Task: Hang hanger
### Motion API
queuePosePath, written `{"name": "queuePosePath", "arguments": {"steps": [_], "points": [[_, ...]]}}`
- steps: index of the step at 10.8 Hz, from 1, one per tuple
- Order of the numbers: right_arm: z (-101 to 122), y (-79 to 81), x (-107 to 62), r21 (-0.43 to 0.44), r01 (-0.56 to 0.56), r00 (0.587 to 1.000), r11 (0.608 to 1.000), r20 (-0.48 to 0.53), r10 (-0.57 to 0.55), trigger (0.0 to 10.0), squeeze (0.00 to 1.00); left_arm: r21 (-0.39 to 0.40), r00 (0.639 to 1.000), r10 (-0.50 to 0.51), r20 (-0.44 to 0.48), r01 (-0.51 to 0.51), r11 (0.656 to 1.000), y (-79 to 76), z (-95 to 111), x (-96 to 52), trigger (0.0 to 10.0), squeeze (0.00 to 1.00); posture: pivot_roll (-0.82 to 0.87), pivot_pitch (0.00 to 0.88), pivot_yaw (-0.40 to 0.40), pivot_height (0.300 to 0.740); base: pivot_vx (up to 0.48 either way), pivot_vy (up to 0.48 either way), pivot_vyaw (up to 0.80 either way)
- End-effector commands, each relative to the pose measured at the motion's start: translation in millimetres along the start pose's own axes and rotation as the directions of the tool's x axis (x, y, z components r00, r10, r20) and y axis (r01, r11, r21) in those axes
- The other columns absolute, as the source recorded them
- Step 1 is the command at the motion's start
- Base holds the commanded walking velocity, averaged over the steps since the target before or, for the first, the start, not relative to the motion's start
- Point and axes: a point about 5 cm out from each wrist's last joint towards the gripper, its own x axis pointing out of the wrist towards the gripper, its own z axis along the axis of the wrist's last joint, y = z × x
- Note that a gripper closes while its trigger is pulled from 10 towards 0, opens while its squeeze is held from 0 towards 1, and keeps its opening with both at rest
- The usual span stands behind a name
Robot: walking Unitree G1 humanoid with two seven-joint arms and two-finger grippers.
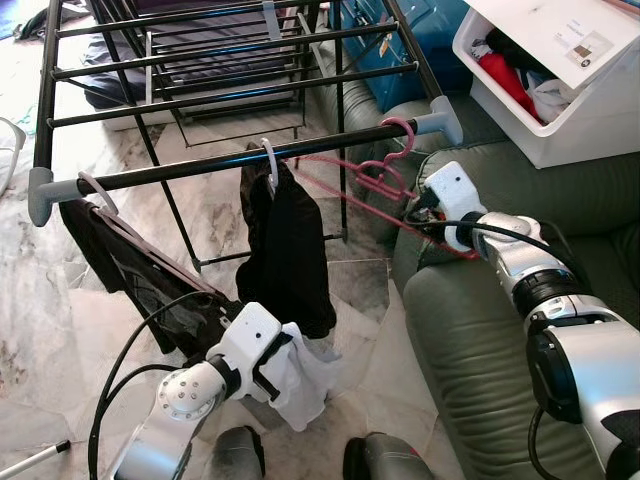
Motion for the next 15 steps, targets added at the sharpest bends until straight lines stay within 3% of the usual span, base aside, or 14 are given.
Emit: {"name": "queuePosePath", "arguments": {"steps": [1,2,3,4,5,6,7,8,9,15], "points": [[8,-1.3,0.9,-0.001,-0.001,1.0,1.0,0.02,0.001,10.0,1.0,0.009,1.0,-0.004,-0.009,0.004,1.0,0.1,-2,-0.7,10.0,0.0,0.07,0.137,-0.03,0.74,0.0,0.0,0.0],[9,-1.0,1.0,-0.002,-0.005,0.999,1.0,0.032,0.005,10.0,1.0,0.009,1.0,-0.006,-0.01,0.006,1.0,-0.1,-2,-0.9,10.0,0.0,0.07,0.137,-0.03,0.74,0.0,0.0,0.0],[11,0.4,1.2,-0.01,-0.028,0.998,1.0,0.049,0.028,10.0,0.9,0.01,1.0,-0.01,-0.013,0.01,1.0,-0.8,-3,-1.0,10.0,0.0,0.08,0.138,-0.031,0.74,0.0,0.0,0.0],[12,-0.7,1.1,-0.017,-0.021,0.999,1.0,0.046,0.022,10.0,0.69,0.011,1.0,-0.01,-0.016,0.01,1.0,-0.7,-3,-1.7,10.0,0.0,0.08,0.138,-0.031,0.74,0.0,0.0,0.0],[12,-1.6,1.1,-0.024,-0.011,0.999,1.0,0.042,0.012,10.0,0.29,0.012,1.0,-0.01,-0.017,0.01,1.0,-0.7,-4,-2.1,10.0,0.0,0.08,0.138,-0.032,0.74,0.0,0.0,0.0],[14,-2.5,1.2,-0.031,0.0,0.999,1.0,0.043,0.001,10.0,0.0,0.012,1.0,-0.011,-0.019,0.011,1.0,-0.7,-4,-2.4,10.0,0.0,0.08,0.137,-0.031,0.74,0.0,0.0,0.0],[16,-3.3,1.2,-0.043,0.01,0.999,0.999,0.048,-0.008,10.0,0.0,0.013,1.0,-0.013,-0.018,0.013,1.0,-0.9,-4,-2.6,10.0,0.0,0.08,0.137,-0.03,0.74,0.0,0.0,0.0],[20,-5.2,1.5,-0.038,0.03,0.998,0.999,0.06,-0.028,2.3,0.0,0.014,1.0,-0.017,-0.019,0.017,1.0,-1.1,-4,-2.7,10.0,0.0,0.08,0.138,-0.029,0.74,0.0,0.0,0.0],[22,-4.9,1.9,-0.031,0.028,0.997,0.999,0.067,-0.026,0.0,0.0,0.014,1.0,-0.018,-0.02,0.018,1.0,-1.1,-4,-2.7,10.0,0.0,0.08,0.139,-0.032,0.74,0.0,0.0,0.0],[28,6.4,8.4,-0.069,-0.035,0.998,0.997,0.058,0.039,0.0,0.0,0.011,0.999,-0.021,-0.028,0.021,1.0,-2.7,-5,-3.8,10.0,0.0,0.09,0.14,-0.038,0.74,0.0,0.0,0.0]]}}
